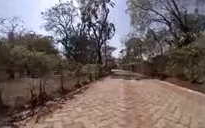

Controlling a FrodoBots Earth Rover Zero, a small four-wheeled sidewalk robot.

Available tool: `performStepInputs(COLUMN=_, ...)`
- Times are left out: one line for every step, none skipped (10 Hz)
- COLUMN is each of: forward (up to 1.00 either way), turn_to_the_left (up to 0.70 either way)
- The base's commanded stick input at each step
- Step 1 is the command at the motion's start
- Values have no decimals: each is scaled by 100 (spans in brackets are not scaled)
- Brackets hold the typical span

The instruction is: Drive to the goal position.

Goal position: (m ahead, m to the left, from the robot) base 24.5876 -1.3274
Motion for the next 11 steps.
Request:
performStepInputs(forward=100, turn_to_the_left=0)
performStepInputs(forward=100, turn_to_the_left=0)
performStepInputs(forward=100, turn_to_the_left=0)
performStepInputs(forward=100, turn_to_the_left=0)
performStepInputs(forward=100, turn_to_the_left=0)
performStepInputs(forward=100, turn_to_the_left=0)
performStepInputs(forward=100, turn_to_the_left=0)
performStepInputs(forward=100, turn_to_the_left=0)
performStepInputs(forward=100, turn_to_the_left=0)
performStepInputs(forward=100, turn_to_the_left=0)
performStepInputs(forward=100, turn_to_the_left=0)
